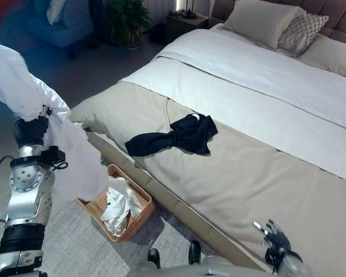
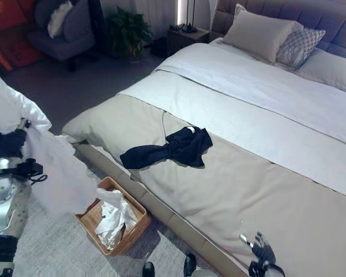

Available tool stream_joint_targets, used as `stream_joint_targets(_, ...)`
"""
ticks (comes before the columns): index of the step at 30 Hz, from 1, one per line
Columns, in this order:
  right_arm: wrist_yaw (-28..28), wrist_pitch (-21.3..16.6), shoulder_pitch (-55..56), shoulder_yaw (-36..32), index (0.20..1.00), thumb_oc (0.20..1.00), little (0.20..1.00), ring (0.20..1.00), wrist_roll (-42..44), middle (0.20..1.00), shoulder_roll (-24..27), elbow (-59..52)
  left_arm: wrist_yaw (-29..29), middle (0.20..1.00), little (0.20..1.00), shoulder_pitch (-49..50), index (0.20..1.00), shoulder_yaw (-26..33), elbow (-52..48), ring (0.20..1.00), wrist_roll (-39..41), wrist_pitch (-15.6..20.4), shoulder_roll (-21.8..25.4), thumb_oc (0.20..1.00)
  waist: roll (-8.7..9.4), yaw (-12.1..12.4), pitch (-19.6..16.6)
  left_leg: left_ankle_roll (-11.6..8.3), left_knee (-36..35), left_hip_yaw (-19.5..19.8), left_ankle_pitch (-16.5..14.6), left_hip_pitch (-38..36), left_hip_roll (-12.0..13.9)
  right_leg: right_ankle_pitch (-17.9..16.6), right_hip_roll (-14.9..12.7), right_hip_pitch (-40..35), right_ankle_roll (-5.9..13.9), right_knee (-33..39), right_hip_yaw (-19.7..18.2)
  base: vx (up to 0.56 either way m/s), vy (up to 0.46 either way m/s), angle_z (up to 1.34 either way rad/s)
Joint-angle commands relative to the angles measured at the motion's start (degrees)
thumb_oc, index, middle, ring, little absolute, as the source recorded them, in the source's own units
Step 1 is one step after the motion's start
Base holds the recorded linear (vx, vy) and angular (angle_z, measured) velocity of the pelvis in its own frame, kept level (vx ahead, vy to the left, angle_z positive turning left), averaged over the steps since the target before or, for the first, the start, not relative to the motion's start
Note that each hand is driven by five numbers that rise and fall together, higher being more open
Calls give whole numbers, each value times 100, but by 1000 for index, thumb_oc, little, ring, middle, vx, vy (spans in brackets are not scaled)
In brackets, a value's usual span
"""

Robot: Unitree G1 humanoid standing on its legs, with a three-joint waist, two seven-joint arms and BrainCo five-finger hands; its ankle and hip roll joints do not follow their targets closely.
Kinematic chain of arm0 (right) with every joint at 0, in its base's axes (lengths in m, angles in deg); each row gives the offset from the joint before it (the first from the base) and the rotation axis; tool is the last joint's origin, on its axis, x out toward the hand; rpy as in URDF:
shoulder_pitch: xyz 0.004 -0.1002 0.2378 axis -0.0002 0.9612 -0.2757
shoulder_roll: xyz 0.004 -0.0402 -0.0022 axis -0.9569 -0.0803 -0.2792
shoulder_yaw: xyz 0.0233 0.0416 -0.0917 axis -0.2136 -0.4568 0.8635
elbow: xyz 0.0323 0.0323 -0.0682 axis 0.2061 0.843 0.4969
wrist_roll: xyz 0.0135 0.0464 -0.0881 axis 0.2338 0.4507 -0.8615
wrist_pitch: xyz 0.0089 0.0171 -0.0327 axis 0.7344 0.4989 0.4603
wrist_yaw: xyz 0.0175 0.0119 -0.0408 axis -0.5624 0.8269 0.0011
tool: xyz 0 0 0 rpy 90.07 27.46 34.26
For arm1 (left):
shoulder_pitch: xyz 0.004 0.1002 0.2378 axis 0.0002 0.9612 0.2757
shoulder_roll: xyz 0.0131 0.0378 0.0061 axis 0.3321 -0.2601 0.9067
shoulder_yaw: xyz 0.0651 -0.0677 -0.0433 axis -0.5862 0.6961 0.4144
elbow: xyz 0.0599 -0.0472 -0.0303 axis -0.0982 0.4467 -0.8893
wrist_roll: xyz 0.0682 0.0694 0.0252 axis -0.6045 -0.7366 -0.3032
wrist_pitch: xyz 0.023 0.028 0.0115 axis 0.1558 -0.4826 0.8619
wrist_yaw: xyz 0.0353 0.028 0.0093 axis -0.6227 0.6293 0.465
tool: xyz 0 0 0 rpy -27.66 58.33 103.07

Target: Pick up clothes into the bucket

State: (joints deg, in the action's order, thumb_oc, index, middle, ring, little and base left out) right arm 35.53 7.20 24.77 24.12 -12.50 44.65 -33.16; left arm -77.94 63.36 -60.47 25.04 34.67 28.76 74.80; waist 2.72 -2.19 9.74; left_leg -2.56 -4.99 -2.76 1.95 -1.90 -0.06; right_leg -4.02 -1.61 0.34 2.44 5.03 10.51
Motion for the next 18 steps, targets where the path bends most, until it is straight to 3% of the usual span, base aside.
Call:
stream_joint_targets(1, 58, -79, -334, 198, 1000, 1000, 1000, 1000, -709, 1000, 199, 212, 222, 200, 200, -435, 200, 250, 131, 200, -182, 581, 223, 200, 1, -109, 85, -24, 644, -76, -331, 425, 106, 262, -608, 245, 557, -717, 86, -69, 24, 5)
stream_joint_targets(9, 114, -172, -337, 118, 1000, 1000, 1000, 1000, -527, 1000, 221, 382, 569, 200, 200, -694, 200, 80, 540, 200, -357, 655, 322, 200, 22, -181, 622, 25, 1132, 8, -363, 1150, 38, 264, -700, 888, 528, -1088, 0, -68, 38, 2)
stream_joint_targets(18, 247, -417, -712, 380, 1000, 1000, 1000, 1000, -132, 1000, 240, -8, 1011, 200, 200, -1174, 200, -201, 1063, 200, -450, 696, 517, 200, 280, -236, 1285, 61, 2030, -22, -565, 2175, 138, 269, -772, 1849, 502, -1632, -202, -77, 20, -2)
